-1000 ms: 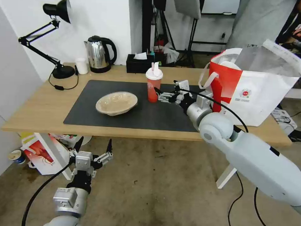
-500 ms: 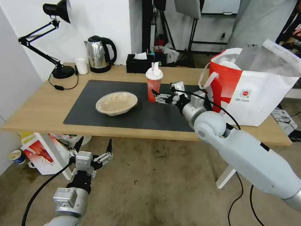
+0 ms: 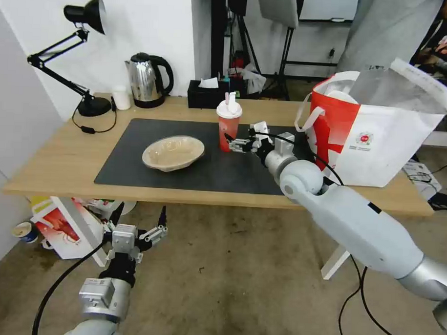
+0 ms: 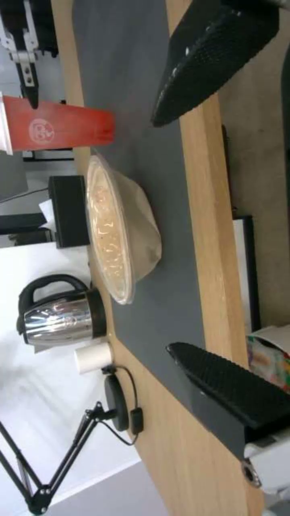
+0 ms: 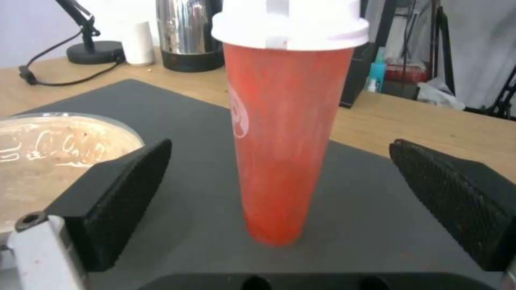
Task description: Pick up the trash from the table and place it into the takeout bag.
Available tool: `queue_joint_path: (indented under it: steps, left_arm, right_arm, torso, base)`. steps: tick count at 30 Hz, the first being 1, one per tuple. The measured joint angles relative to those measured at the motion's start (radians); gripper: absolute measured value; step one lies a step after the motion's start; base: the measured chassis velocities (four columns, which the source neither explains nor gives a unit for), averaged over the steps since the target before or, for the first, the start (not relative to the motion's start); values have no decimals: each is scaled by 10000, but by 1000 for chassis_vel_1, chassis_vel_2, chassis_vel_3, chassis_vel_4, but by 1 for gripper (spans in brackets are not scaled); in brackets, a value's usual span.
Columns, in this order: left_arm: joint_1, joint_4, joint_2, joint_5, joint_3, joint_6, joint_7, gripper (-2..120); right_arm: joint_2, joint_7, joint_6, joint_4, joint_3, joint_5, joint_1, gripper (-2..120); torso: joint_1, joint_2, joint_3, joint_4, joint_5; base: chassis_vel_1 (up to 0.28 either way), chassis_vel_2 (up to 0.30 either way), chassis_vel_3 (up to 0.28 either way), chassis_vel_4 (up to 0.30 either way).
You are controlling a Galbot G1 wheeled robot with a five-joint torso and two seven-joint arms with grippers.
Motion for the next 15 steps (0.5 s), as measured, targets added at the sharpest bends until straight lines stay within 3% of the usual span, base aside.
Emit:
queue_joint_path:
  steps: [15]
  left_arm:
    - [0,0,0,0,0,0,0,100]
  right_arm:
    - [261,13,110,-496,38,-285,-75,100]
  torso:
    - [0,0,-1,-2,0]
  base:
    - [0,0,0,0]
